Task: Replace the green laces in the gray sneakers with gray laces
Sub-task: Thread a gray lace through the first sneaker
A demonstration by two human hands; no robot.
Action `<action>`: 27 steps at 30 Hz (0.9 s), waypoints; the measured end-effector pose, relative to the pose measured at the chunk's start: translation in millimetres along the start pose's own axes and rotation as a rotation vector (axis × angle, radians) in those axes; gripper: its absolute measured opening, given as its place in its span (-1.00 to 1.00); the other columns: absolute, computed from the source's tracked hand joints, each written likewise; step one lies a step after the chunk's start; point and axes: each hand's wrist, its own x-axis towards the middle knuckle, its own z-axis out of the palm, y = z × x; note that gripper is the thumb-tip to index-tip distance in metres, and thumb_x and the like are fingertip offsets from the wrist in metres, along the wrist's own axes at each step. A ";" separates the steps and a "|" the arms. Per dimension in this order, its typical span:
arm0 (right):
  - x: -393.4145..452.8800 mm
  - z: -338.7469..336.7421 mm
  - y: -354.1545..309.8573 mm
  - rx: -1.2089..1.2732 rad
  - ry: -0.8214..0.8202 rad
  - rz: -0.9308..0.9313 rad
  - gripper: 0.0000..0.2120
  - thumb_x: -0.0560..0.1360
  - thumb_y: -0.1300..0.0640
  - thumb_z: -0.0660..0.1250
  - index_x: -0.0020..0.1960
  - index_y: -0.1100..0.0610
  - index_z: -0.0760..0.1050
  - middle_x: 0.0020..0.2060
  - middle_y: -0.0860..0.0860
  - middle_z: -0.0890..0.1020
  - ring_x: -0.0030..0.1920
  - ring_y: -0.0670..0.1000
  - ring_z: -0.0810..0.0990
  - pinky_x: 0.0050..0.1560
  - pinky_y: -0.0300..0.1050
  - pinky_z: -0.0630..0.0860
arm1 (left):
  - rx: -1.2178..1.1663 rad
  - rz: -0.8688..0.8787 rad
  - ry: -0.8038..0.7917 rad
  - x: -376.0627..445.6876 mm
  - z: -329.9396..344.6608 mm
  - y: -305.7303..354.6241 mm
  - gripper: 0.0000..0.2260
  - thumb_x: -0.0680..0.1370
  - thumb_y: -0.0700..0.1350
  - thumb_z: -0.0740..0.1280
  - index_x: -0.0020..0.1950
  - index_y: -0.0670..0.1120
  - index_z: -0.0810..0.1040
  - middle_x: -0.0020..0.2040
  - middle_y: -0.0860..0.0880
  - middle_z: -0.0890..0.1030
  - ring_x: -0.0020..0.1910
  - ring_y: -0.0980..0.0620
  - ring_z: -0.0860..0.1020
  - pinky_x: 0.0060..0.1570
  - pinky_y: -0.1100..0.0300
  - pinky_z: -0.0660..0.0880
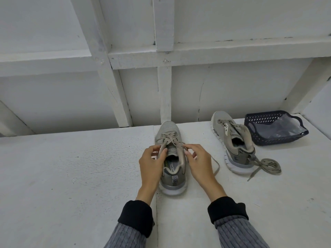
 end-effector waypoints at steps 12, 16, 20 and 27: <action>-3.2 -15.2 42.1 -0.225 0.147 0.323 -0.88 0.49 0.30 0.30 -0.22 0.20 0.49 -0.28 0.09 0.57 -0.24 0.07 0.56 -0.31 -0.15 0.40 | -0.061 0.018 0.009 -1.7 0.4 -2.9 -0.88 0.54 -0.06 0.43 0.04 0.12 0.63 0.02 0.15 0.63 -0.04 0.27 0.57 -0.13 0.41 0.50; -8.9 -19.1 41.9 -0.252 0.156 0.258 -0.88 0.53 0.31 0.27 0.02 0.22 0.55 -0.03 0.12 0.54 -0.09 0.06 0.51 -0.15 -0.15 0.39 | -0.071 0.033 0.021 -1.3 2.8 -2.7 -0.84 0.54 -0.08 0.43 0.11 0.09 0.65 0.02 0.14 0.62 -0.03 0.27 0.57 -0.07 0.36 0.52; 1.7 -10.6 7.3 -0.094 0.047 -0.050 -0.76 0.56 0.22 0.29 0.22 0.11 0.56 0.07 -0.04 0.47 0.01 -0.06 0.45 -0.05 -0.33 0.34 | -0.077 0.050 0.018 -1.6 2.4 -2.3 -0.83 0.54 -0.11 0.43 0.10 0.12 0.64 0.01 0.15 0.61 -0.03 0.30 0.55 -0.09 0.44 0.49; 8.6 -1.0 3.7 -0.173 -0.006 -0.126 -0.91 0.56 0.18 0.30 -0.03 0.12 0.58 -0.10 -0.08 0.51 -0.05 -0.08 0.43 -0.16 -0.42 0.32 | -0.080 0.064 0.015 -1.5 2.5 -2.0 -0.81 0.55 -0.11 0.42 0.09 0.14 0.64 0.01 0.14 0.61 -0.03 0.27 0.57 -0.09 0.43 0.50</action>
